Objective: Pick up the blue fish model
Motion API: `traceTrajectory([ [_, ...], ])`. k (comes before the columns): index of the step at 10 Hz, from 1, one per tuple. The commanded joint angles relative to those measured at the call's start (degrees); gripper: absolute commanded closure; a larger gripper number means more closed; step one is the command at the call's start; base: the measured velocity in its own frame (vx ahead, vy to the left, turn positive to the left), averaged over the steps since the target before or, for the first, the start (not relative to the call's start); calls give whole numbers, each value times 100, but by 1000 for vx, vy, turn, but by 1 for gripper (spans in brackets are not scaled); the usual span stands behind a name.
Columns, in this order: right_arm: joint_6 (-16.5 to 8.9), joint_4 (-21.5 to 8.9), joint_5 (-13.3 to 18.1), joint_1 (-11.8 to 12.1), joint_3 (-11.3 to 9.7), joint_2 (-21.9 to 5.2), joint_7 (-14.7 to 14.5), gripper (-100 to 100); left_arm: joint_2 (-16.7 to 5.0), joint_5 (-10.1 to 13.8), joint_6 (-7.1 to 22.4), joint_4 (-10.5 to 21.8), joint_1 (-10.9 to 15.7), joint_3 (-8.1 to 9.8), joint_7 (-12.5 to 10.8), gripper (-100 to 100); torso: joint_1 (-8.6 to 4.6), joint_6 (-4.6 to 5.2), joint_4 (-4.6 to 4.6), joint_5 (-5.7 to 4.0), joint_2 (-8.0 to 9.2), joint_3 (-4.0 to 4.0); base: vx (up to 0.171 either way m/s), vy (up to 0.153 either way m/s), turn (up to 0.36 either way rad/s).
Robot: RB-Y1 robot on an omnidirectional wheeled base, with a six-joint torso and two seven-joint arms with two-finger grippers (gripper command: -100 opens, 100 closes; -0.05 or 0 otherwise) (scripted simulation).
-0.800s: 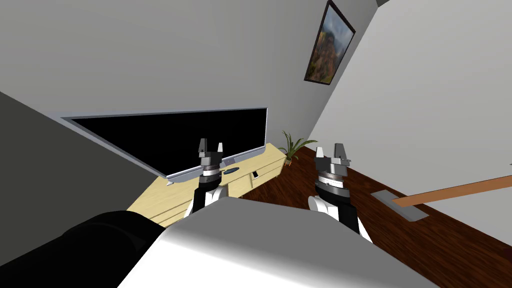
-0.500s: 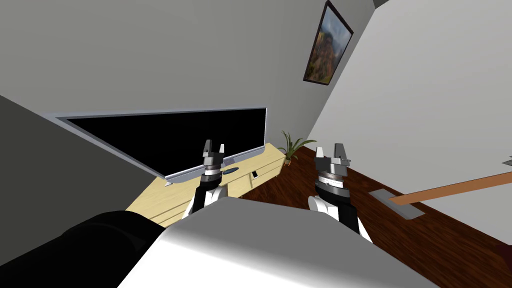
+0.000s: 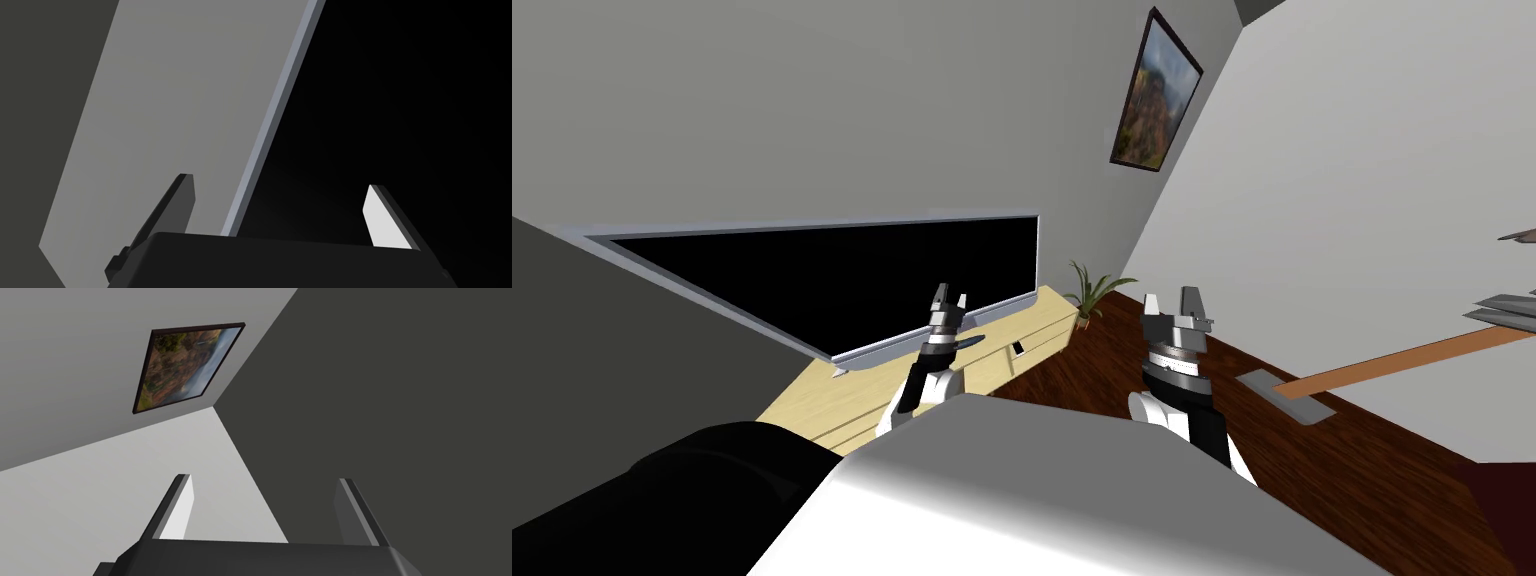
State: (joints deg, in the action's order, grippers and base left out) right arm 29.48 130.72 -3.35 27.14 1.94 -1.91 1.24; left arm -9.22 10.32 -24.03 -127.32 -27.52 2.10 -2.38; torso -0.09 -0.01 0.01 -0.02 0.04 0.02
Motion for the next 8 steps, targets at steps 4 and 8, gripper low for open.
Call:
traceTrajectory([
  [4, 0, 0, 0, 0, 0, 0, 0, 0, -228, 344, 489, 656, 259, 198, -57, -100, 0, 0, 0, 0, -1, 0, -12, -29, -68],
  [8, 0, 0, 0, 0, 0, 0, 0, 0, -389, 723, 1032, 1266, 537, 419, -100, -100, 0, 1, 0, 0, 0, 0, -15, -35, -81],
])
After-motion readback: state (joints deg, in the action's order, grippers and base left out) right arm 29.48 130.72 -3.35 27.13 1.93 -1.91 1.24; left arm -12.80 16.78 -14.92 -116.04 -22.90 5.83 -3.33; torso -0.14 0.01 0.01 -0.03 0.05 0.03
